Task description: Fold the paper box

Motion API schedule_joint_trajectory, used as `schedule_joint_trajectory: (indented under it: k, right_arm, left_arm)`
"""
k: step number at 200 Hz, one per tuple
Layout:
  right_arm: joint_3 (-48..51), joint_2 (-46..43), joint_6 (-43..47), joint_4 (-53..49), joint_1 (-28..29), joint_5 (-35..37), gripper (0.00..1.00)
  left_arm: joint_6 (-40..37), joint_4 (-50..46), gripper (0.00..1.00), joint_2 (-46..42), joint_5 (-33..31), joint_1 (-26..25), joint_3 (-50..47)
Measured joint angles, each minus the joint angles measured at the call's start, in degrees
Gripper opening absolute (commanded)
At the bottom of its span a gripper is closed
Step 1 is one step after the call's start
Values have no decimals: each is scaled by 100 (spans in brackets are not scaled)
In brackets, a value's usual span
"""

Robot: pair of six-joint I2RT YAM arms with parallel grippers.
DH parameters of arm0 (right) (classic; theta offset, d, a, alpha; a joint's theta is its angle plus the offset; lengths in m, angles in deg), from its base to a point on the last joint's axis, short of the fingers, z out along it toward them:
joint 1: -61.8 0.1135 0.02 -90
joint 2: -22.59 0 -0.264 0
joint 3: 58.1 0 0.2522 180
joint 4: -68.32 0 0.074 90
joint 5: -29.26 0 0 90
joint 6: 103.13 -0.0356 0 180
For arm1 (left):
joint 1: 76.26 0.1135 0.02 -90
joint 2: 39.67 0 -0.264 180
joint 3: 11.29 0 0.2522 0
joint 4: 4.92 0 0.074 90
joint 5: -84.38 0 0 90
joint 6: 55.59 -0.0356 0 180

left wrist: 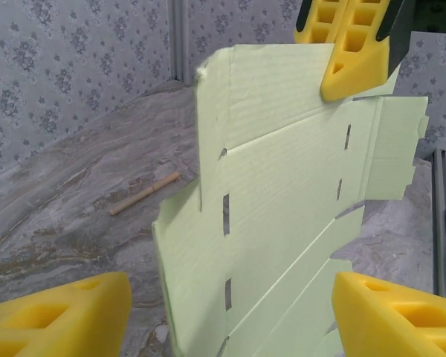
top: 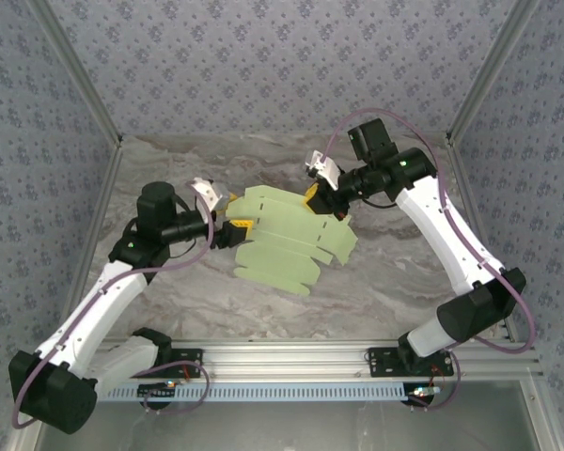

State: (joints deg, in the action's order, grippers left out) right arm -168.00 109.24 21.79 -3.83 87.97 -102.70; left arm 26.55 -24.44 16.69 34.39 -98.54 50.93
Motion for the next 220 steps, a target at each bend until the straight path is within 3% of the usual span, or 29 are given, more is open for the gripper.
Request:
schedule_joint_trajectory:
  k: [29,79,131,220]
  right_arm:
    - [0,0,-2,39,0,-2,0]
    - [0,0,-2,42,0,-4,0]
    - [0,0,-90,146,37,20,0]
    - [0,0,-271,214,138,319,0]
  left_arm:
    - [0,15,74,-9,-350,2,-50]
    - [48,157,67,-11,-516,2,-256]
    - [192,219,71,-129,-791,2,-319]
    - [313,-140,73,-369,-1574,-216,374]
